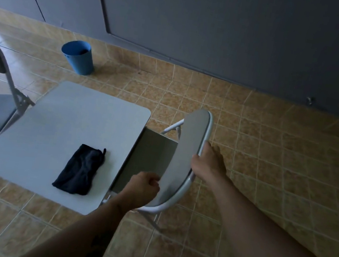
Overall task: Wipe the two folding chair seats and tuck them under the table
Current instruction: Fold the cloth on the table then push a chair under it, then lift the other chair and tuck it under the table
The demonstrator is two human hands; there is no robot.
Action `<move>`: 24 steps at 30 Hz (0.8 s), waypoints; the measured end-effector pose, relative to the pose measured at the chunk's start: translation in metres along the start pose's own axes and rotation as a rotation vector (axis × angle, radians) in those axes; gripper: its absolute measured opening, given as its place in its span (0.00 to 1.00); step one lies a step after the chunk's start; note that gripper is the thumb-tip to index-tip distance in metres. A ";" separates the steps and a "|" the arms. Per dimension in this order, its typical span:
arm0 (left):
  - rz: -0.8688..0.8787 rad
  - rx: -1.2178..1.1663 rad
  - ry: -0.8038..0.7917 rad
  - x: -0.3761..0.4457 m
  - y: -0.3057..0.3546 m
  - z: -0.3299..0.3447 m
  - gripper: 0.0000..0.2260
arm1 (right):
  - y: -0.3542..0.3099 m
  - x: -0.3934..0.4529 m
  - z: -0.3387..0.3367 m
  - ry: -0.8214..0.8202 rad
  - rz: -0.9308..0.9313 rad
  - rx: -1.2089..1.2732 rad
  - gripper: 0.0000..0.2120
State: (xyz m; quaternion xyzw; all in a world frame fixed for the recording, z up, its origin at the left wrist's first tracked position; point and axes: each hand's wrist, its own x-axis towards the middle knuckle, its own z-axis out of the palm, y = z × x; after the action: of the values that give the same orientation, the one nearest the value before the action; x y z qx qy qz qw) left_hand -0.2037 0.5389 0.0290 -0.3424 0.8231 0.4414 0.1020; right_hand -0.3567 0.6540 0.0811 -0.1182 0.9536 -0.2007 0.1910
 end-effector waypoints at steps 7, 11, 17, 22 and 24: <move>-0.051 -0.087 0.094 -0.021 0.001 -0.066 0.16 | -0.044 -0.027 -0.025 -0.149 -0.292 -0.019 0.25; -0.035 -0.177 0.186 -0.044 0.007 -0.119 0.13 | -0.096 -0.037 -0.032 -0.216 -0.409 -0.038 0.25; -0.064 -0.322 0.370 -0.092 -0.047 -0.244 0.15 | -0.237 -0.078 -0.009 -0.290 -0.675 -0.068 0.25; -0.061 -0.358 0.501 -0.124 -0.105 -0.332 0.15 | -0.341 -0.109 0.026 -0.316 -0.810 -0.042 0.25; -0.071 -0.348 0.566 -0.139 -0.144 -0.380 0.14 | -0.400 -0.131 0.051 -0.328 -0.862 -0.021 0.26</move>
State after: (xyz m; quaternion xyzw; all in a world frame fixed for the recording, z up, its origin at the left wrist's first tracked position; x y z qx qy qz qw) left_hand 0.0446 0.2480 0.2236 -0.4924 0.7184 0.4590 -0.1755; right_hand -0.1583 0.3197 0.2505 -0.5362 0.7765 -0.2307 0.2371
